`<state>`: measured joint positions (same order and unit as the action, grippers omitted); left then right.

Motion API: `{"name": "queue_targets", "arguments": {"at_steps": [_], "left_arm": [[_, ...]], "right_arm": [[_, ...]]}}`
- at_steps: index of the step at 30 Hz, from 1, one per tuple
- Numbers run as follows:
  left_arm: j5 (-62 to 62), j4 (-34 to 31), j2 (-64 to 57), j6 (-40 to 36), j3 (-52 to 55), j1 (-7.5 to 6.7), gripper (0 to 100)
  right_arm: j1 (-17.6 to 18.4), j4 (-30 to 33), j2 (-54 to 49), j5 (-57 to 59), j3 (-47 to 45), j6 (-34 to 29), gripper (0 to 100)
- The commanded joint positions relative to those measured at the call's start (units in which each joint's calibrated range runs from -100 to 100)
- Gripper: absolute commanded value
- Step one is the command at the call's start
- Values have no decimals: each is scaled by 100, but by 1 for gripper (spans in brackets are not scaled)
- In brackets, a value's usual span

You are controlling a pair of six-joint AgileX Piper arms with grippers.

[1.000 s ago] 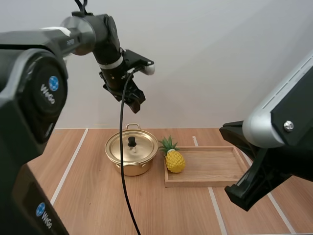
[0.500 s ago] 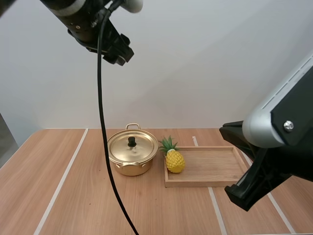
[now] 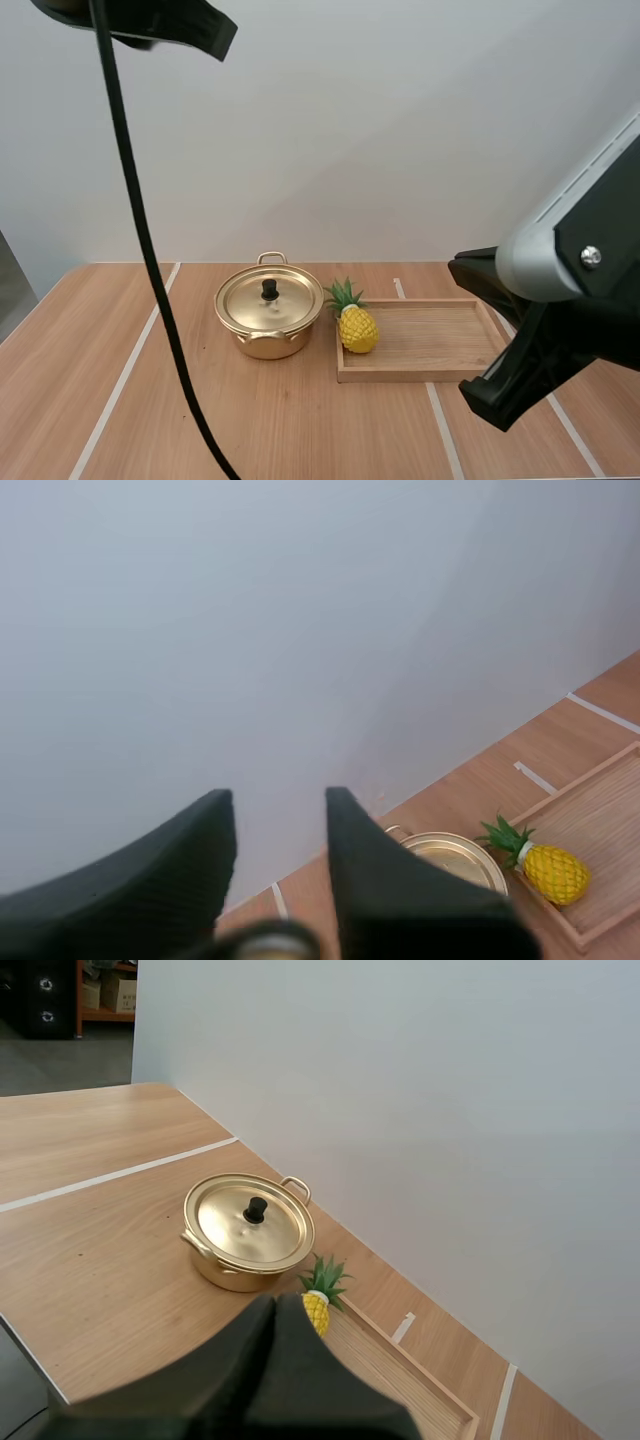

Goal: Open the pot, put the grape inside, and close it

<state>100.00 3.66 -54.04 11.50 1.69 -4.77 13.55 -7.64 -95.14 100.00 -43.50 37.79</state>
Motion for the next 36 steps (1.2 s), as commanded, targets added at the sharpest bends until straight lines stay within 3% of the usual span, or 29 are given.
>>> {"name": "queue_targets", "arguments": {"at_steps": [1, 7, 9, 15, 18, 22, 33, 36], "left_arm": [[0, 40, -381, -92, -33, -6, 0], [0, 385, -1053, -171, 85, -6, 0], [0, 442, -1285, -171, 250, -6, 0], [-112, 394, -2210, -498, 1272, -6, 0], [-782, 356, -2686, -684, 1878, -6, 0], [-1692, 335, -3241, -1041, 2807, -6, 0], [-4866, 233, -4596, -1380, 5332, -6, 0], [-5211, 129, -4596, -1627, 5696, 100, 0]], "right_arm": [[14, -289, -62, 0, -3, -18, 0], [14, -768, -62, 0, -3, -18, 0], [14, -768, -62, 0, -3, -281, 0], [-63, 349, -62, -476, -3, -1490, 0], [-189, 951, -62, -1039, -3, -2049, 0], [-402, 1095, -62, -1487, -24, -2563, 0], [-1067, 1106, -486, -4063, -1198, -2811, 0], [-1157, 1135, -486, -4817, -1693, -2853, 0]]}}
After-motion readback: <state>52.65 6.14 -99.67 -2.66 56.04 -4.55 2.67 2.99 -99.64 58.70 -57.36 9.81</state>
